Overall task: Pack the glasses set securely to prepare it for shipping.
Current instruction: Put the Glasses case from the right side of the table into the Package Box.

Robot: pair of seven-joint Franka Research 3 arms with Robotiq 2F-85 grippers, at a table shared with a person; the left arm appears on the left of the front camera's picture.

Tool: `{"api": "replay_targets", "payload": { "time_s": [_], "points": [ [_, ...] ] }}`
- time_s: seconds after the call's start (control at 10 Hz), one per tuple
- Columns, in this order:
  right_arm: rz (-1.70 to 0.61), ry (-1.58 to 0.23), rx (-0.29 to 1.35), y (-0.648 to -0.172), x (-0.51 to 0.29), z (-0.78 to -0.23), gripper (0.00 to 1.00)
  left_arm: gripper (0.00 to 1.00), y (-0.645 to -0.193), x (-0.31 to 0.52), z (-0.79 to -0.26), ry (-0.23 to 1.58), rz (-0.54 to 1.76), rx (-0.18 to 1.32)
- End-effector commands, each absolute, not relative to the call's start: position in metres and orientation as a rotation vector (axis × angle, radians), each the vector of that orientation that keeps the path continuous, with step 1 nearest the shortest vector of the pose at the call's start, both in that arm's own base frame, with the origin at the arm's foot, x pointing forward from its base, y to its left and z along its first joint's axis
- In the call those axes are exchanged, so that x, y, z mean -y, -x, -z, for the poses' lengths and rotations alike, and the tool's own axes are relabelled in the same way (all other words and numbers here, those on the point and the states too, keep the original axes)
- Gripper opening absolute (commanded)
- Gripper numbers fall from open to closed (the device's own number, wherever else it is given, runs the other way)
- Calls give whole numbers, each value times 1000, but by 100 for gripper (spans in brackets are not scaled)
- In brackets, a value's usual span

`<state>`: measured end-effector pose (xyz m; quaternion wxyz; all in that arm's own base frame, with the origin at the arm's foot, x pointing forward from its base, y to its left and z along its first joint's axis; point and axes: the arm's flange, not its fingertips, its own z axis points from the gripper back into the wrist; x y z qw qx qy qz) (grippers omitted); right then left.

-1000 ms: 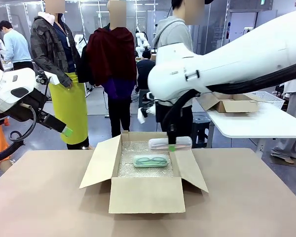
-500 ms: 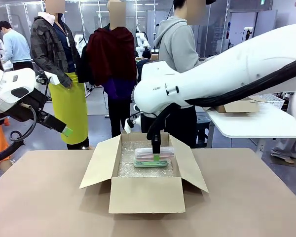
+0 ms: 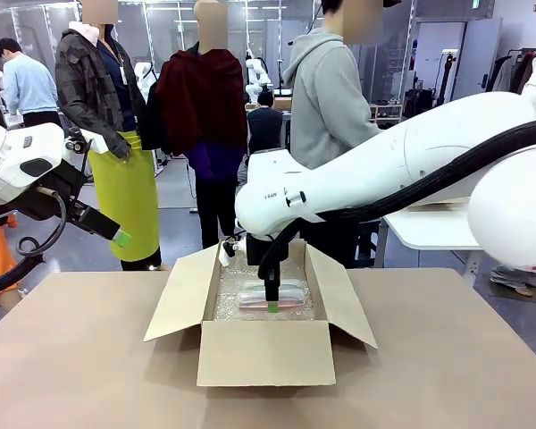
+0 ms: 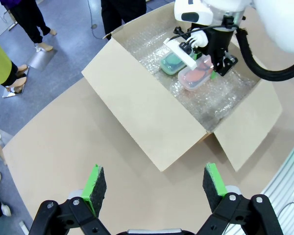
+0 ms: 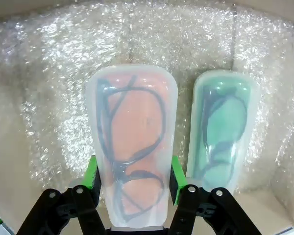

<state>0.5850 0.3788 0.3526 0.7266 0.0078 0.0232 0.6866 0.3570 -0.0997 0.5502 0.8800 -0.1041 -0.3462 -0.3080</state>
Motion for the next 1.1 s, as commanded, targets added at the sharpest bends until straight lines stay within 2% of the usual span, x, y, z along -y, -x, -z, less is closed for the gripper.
{"api": "replay_targets", "payload": {
  "time_s": [0.0, 0.1, 0.2, 0.3, 0.4, 0.8, 1.0],
  "points": [
    [-1478, 7, -40, -590, -387, -352, 23, 100, -356, 97, -549, 214, 647, 731],
    [-1463, 4, -49, -593, -387, -349, 23, 100, -356, 97, -549, 214, 647, 731],
    [-1463, 1, -56, -594, -386, -347, 78, 100, -356, 97, -549, 214, 647, 731],
    [-1462, -5, -65, -595, -386, -347, 92, 100, -356, 97, -549, 214, 647, 731],
    [-1457, -8, -66, -595, -386, -346, 100, 100, -356, 97, -549, 214, 647, 731],
    [-1471, 20, -50, -585, -380, -361, 100, 100, -356, 97, -549, 214, 647, 731],
    [-1486, -28, -45, -596, -382, -349, 100, 100, -356, 97, -549, 214, 647, 731]
  ]
}}
